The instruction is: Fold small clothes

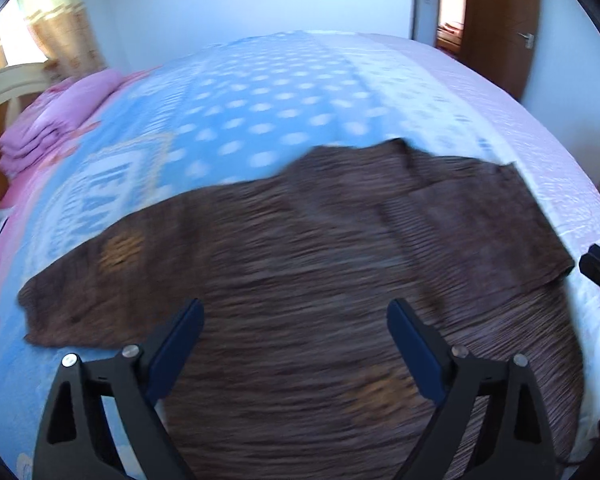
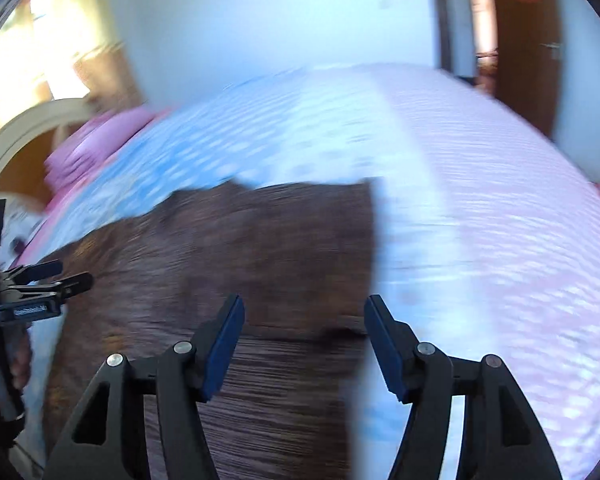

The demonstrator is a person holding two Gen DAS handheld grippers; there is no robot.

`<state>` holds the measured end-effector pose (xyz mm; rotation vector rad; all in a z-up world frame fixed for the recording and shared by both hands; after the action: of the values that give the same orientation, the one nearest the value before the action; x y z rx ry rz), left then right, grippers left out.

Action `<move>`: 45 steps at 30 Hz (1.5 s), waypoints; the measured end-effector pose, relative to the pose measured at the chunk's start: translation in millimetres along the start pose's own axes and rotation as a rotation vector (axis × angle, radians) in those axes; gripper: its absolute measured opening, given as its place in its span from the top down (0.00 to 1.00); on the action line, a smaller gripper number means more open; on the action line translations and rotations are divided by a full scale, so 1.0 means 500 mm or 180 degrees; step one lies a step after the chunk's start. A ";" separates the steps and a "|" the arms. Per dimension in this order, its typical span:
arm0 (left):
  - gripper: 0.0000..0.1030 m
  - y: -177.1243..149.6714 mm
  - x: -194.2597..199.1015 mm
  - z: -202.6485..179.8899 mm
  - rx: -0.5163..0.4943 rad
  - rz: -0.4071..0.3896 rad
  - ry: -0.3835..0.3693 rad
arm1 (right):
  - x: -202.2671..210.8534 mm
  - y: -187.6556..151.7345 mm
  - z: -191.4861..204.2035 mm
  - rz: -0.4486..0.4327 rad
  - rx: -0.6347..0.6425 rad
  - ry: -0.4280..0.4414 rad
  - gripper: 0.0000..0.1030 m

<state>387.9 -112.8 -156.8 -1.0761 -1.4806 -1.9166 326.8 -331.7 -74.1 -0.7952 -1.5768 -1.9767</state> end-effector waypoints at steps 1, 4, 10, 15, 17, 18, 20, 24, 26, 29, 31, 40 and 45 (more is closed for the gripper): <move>0.11 0.012 -0.005 -0.029 -0.0029 0.0010 -0.0047 | 0.004 -0.004 -0.022 -0.0025 -0.0050 -0.0027 0.39; 0.17 0.044 -0.031 -0.105 -0.0084 -0.0006 -0.0124 | 0.003 -0.028 -0.084 -0.0030 -0.0246 -0.0006 0.39; 0.39 0.035 -0.137 -0.179 -0.0003 0.0370 -0.0193 | -0.010 -0.049 -0.135 -0.0028 -0.0478 0.0066 0.39; 0.33 0.031 -0.141 -0.175 0.0172 0.0272 -0.0228 | 0.003 -0.046 -0.162 -0.0108 -0.0570 0.0055 0.39; 0.41 0.033 -0.141 -0.174 0.0220 0.0229 -0.0276 | 0.006 -0.047 -0.170 -0.0121 -0.0588 0.0039 0.39; 0.70 0.036 -0.132 -0.181 0.0130 0.0185 -0.0353 | 0.007 -0.046 -0.171 -0.0139 -0.0585 0.0025 0.39; 0.88 0.044 -0.113 -0.189 -0.0001 0.0123 -0.0427 | 0.011 -0.049 -0.172 -0.0162 -0.0585 0.0006 0.39; 0.90 0.067 -0.067 -0.191 -0.0031 -0.0098 -0.0457 | 0.011 -0.053 -0.175 -0.0179 -0.0603 -0.0016 0.39; 0.90 0.070 -0.038 -0.180 -0.0061 -0.0219 -0.0436 | 0.008 -0.057 -0.175 -0.0176 -0.0610 -0.0028 0.39; 0.90 0.060 -0.020 -0.163 -0.0114 -0.0274 -0.0362 | -0.001 -0.062 -0.170 -0.0141 -0.0594 -0.0036 0.39; 0.90 0.050 -0.025 -0.151 -0.0142 -0.0277 -0.0268 | -0.005 -0.067 -0.165 -0.0119 -0.0574 -0.0040 0.39; 0.69 0.021 -0.101 -0.136 -0.0181 -0.0056 -0.0026 | 0.015 -0.012 -0.076 -0.0360 -0.0104 0.0019 0.39; 0.31 0.023 -0.062 -0.107 -0.0190 -0.0200 0.0089 | -0.059 -0.018 0.009 0.0025 0.0330 0.0330 0.40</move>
<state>399.1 -169.7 -180.9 -1.0357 -1.4666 -2.0224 342.3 -324.8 -100.2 -0.6466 -1.5985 -1.8822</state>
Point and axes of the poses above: each gripper's, at about its wrist camera, not at the fingertips, and x roughly against the way its jaws point, z to its left, y to its top, the point moved 9 cm from there along -x, roughly the way its jaws point, and after that the axes turned 6 degrees about -x, right-handed, at the moved point
